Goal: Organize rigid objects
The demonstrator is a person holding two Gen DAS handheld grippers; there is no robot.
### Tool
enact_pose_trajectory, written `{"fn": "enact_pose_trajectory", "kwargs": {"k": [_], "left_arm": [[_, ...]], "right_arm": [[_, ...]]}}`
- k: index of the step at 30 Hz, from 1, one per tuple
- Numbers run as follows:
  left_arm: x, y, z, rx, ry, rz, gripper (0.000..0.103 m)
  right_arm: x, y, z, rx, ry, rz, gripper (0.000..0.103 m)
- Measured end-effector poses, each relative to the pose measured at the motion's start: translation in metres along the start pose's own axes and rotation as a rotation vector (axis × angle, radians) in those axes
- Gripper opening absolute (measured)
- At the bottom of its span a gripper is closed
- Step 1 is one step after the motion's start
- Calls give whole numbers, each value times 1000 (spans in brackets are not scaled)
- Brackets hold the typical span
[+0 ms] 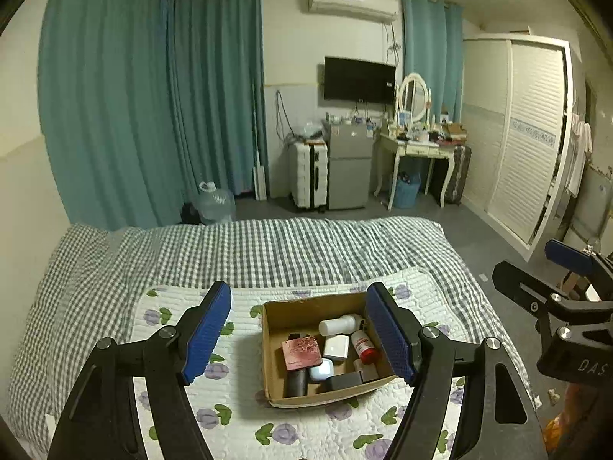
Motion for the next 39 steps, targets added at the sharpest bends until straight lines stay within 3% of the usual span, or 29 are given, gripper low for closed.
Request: {"fn": "enact_pose_trajectory", "kwargs": {"k": [5,11,22,27,39], "left_arm": [[-27,5,-7,-25,32,24,76],[-66,-1,-26,13,105,134,76],[-158,-55,-33,42,47,39,76],[-173,-63,-32,36,38,11,76],[-178,-68,-36,21,60,-20,76]], "right_arm": [[-29,11,-7,-19,23,49,103],[-74,-9,-14,-31,34,124,103],[-154,-72,-19,-43,15,76,103],[-170,-83,-24,-46,23,36,103],[-172,-89,-28,-54,26,15,103]]}}
Point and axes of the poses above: each gripper's, at about its wrist camera, not at the fingertips, and y roughly against the way its jaws point, z to its right, x to its top, the point moved 7 cm from there along -y, roughly the way its jaws point, and after that the axes turned 14 degrees about -z, right-handed, at the moved point
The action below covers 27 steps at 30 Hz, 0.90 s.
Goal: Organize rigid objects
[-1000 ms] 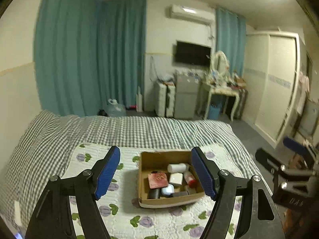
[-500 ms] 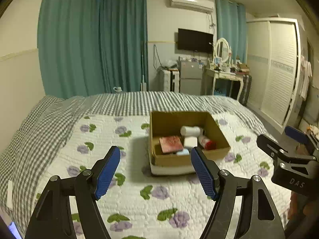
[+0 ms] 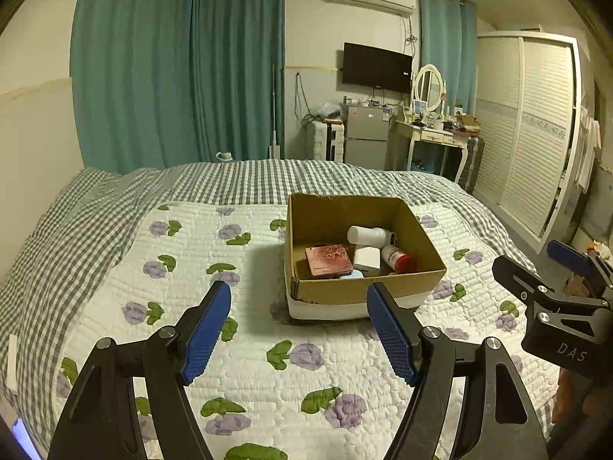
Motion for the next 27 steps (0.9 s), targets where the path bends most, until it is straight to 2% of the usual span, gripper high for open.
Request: {"fn": "enact_pose_trajectory", "kwargs": {"k": [27], "left_arm": [[-4,-4,5,-15,-9,-27,76]], "right_arm": [[-2,-3,-6,3,-1,-24,103]]}}
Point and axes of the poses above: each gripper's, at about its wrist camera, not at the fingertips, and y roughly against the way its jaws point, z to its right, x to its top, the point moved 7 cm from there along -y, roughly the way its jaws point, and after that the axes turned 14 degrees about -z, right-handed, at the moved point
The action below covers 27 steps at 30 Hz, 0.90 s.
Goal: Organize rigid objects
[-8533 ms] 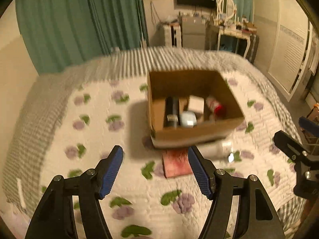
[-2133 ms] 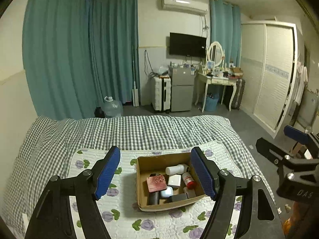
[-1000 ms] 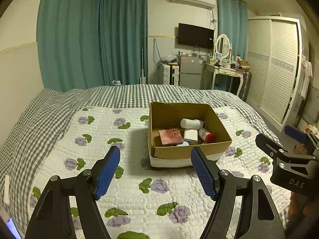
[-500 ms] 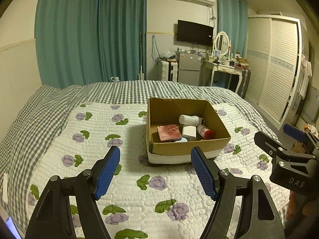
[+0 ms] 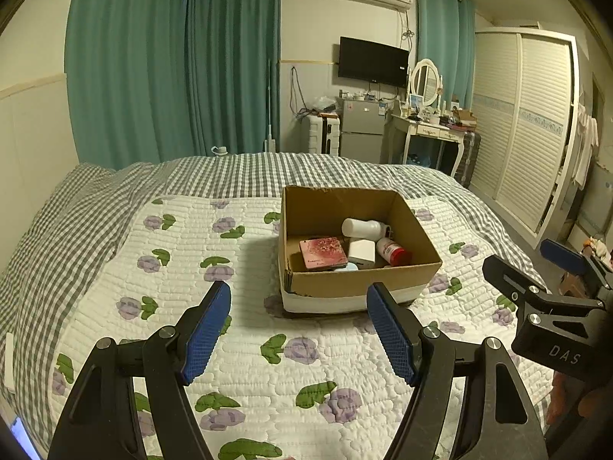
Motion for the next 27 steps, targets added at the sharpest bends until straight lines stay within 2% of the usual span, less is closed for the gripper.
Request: {"fn": "enact_pose_trajectory", "kwargs": {"k": [27], "left_arm": [[-3,-3,-1,1,-1,-8,76]], "right_arm": [[-2,-2,-3,4,0,-3,103]]}}
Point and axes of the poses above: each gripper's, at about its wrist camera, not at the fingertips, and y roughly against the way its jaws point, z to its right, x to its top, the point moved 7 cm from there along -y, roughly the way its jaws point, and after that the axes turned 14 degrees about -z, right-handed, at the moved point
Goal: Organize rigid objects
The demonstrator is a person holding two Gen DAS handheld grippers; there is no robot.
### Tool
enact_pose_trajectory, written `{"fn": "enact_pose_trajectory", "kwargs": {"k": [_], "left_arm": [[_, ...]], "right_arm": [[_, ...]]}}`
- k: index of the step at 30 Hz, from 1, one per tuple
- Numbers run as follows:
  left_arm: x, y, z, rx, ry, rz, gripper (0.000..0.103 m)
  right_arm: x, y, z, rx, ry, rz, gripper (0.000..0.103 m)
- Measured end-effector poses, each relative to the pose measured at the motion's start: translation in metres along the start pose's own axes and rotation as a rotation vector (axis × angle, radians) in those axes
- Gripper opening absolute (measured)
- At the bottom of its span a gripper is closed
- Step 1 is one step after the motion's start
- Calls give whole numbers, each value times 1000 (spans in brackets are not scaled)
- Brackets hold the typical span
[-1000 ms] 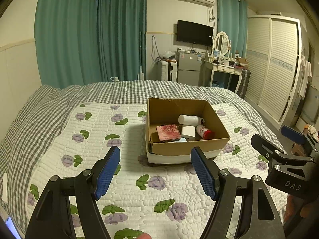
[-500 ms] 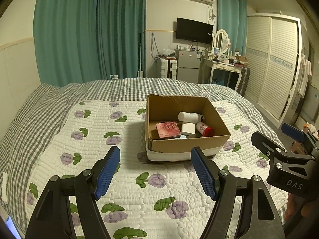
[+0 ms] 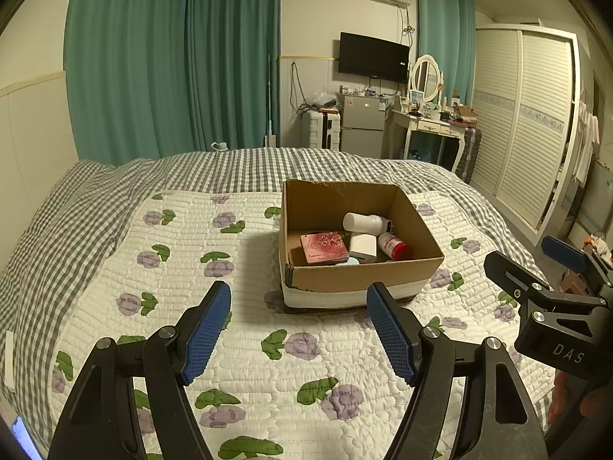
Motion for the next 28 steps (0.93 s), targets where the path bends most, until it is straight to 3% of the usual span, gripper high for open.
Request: {"fn": "enact_pose_trajectory", "kwargs": {"k": [28], "left_arm": [[-6,-4,-6,3,-6,-13,76]], "right_arm": [[-4,-3,-1,8,-4,-11,103]]}}
Point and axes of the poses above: each gripper's, at about its wrist camera, not at the fingertips, and y roughly against the way its jaws point, z to its right, x to its top, the point moved 7 cm from there along -y, roughly the way its jaws point, and after that the axes turned 14 degrees about -z, right-handed, at the moved point
